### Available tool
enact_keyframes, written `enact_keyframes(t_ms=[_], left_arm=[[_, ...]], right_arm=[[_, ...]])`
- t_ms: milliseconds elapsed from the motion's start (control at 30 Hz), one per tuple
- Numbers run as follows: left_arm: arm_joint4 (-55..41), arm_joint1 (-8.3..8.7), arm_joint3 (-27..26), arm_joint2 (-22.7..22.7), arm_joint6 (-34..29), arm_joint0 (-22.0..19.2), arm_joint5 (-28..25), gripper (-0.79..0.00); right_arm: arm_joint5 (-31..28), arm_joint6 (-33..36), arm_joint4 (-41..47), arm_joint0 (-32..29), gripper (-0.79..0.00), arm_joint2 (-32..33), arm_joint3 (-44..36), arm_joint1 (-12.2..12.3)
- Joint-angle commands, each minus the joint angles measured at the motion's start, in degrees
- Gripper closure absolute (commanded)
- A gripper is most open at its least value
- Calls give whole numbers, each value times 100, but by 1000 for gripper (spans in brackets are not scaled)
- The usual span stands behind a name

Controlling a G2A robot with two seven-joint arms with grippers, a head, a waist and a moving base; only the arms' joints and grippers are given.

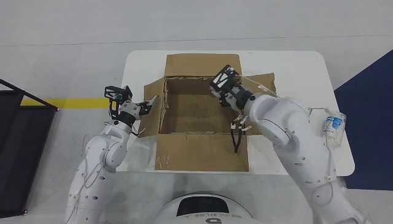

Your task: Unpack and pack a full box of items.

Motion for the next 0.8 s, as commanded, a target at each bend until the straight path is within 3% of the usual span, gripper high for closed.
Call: enact_keyframes(t_ms=[0,267,467,567,767], left_arm=[[0,0,0,0,0,0,0,-785],[0,0,0,0,0,0,0,-785],[0,0,0,0,0,0,0,-785],[0,0,0,0,0,0,0,-785],[0,0,0,0,0,0,0,-785]], right_arm=[[57,-343,82,-537,0,658,-360,54],[326,-1860,939,-2377,0,2973,-877,129],[739,-2753,1549,-3744,0,3993,-1110,34],[899,-2551,1731,-4079,0,4282,-959,11],[747,-1572,2136,-4118,0,4480,-601,41]])
